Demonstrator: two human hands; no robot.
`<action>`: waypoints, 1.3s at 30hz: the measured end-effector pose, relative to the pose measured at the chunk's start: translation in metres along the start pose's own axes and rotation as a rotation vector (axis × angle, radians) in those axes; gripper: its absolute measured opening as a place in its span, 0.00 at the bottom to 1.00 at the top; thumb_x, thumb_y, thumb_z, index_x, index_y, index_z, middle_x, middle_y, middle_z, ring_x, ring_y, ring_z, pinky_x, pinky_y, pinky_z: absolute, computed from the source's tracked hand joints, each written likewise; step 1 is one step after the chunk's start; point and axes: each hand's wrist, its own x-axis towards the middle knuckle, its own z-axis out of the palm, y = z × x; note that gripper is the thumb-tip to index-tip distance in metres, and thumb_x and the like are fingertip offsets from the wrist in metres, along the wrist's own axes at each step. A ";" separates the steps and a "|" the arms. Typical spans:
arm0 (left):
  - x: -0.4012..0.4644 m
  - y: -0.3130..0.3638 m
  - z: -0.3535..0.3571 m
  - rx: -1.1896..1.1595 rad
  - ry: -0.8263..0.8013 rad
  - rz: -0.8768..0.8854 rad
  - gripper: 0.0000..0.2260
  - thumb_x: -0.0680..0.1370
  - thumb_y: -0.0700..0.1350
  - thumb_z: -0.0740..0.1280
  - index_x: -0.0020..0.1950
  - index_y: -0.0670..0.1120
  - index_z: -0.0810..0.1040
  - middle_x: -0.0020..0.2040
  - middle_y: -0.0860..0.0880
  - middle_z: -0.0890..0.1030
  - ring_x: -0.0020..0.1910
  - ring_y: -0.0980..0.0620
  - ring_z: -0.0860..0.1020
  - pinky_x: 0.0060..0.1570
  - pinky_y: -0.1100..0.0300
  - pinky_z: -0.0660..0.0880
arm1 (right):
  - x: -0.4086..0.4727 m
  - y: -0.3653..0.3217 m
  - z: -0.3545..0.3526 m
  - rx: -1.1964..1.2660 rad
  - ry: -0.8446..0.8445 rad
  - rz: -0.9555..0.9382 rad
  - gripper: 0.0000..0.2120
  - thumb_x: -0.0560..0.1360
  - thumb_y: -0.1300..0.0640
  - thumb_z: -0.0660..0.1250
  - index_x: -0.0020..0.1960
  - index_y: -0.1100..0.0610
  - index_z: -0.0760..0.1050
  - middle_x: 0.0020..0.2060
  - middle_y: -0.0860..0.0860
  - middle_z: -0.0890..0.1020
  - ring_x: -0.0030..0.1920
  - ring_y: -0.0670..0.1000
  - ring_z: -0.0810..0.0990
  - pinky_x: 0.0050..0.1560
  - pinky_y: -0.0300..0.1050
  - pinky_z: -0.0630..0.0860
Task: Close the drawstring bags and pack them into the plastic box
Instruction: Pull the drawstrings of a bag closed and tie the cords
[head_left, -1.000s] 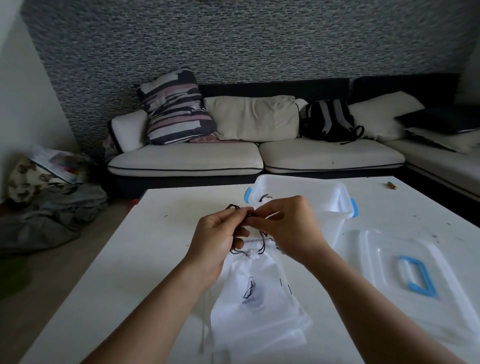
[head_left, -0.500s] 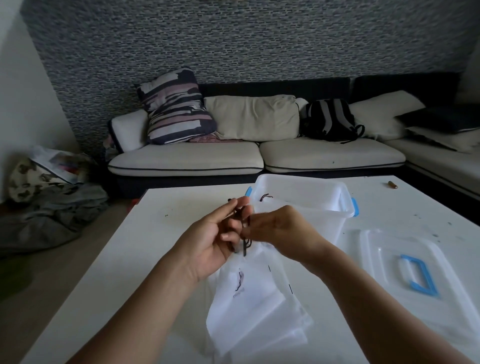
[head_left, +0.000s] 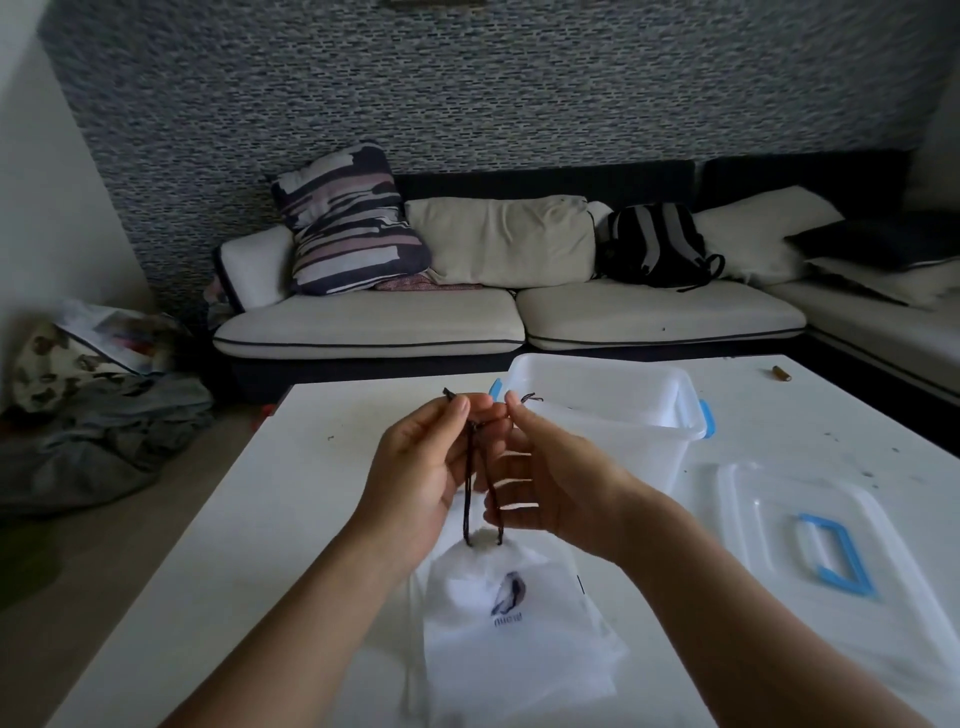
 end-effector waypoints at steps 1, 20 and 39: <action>0.000 0.000 0.001 0.002 -0.011 -0.001 0.11 0.82 0.39 0.61 0.49 0.39 0.83 0.46 0.42 0.85 0.48 0.47 0.84 0.47 0.59 0.81 | 0.002 0.001 0.000 0.091 -0.016 0.015 0.20 0.78 0.39 0.63 0.43 0.55 0.78 0.37 0.53 0.79 0.38 0.53 0.78 0.50 0.50 0.78; 0.040 0.010 -0.063 -0.228 0.396 -0.171 0.09 0.84 0.42 0.60 0.50 0.42 0.79 0.26 0.53 0.67 0.26 0.57 0.69 0.34 0.63 0.77 | -0.003 -0.017 -0.057 -0.017 0.361 -0.310 0.08 0.80 0.60 0.66 0.50 0.64 0.81 0.25 0.49 0.63 0.25 0.48 0.63 0.29 0.40 0.72; 0.013 -0.021 -0.045 1.376 -0.245 -0.190 0.10 0.76 0.59 0.70 0.48 0.57 0.72 0.51 0.52 0.68 0.51 0.50 0.74 0.53 0.54 0.76 | 0.003 0.006 -0.036 -1.285 0.055 -0.272 0.14 0.65 0.39 0.78 0.47 0.44 0.84 0.41 0.43 0.79 0.43 0.42 0.77 0.46 0.40 0.75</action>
